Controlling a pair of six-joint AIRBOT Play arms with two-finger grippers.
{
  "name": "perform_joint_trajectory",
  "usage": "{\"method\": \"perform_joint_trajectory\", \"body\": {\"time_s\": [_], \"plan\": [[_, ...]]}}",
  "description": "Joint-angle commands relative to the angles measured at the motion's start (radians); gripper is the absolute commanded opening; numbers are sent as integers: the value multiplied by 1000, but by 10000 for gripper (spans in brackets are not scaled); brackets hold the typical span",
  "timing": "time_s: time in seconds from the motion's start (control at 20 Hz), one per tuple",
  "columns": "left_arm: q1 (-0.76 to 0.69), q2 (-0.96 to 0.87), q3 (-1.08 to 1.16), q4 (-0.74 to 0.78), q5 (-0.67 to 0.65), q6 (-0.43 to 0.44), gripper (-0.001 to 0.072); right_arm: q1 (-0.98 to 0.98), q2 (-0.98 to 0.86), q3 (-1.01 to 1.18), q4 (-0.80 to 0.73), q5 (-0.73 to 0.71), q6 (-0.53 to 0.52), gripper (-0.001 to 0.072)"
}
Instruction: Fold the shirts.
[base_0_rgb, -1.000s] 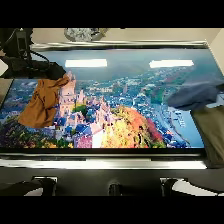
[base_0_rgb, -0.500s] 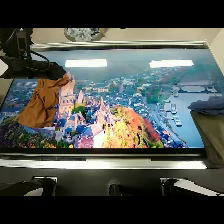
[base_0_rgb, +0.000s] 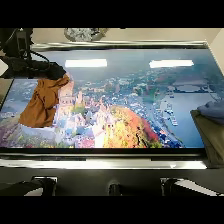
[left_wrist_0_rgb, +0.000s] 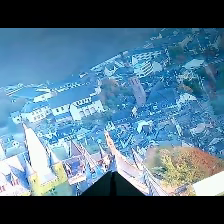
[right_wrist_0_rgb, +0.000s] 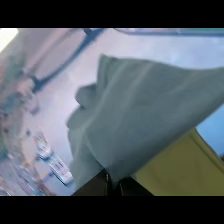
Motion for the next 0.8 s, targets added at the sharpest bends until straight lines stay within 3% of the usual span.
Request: {"method": "perform_joint_trajectory", "body": {"time_s": [0.0, 0.35, 0.5, 0.7, 0.75], "plan": [[0, 0, 0, 1, 0, 0, 22, -6, -2, -50, -289, 141, -39, 42], [0, 0, 0, -44, -3, 0, 22, -9, 32, -429, -429, 68, -79, 44], [0, 0, 0, -65, -3, 0, 22, -9, 32, -489, -428, 10, -80, 44], [0, 0, 0, -75, -2, 0, 22, -9, 32, -498, -383, 43, -70, 44], [0, 0, 1, -75, -2, 0, 22, -9, 32, -497, -371, 50, -70, 98]]}}
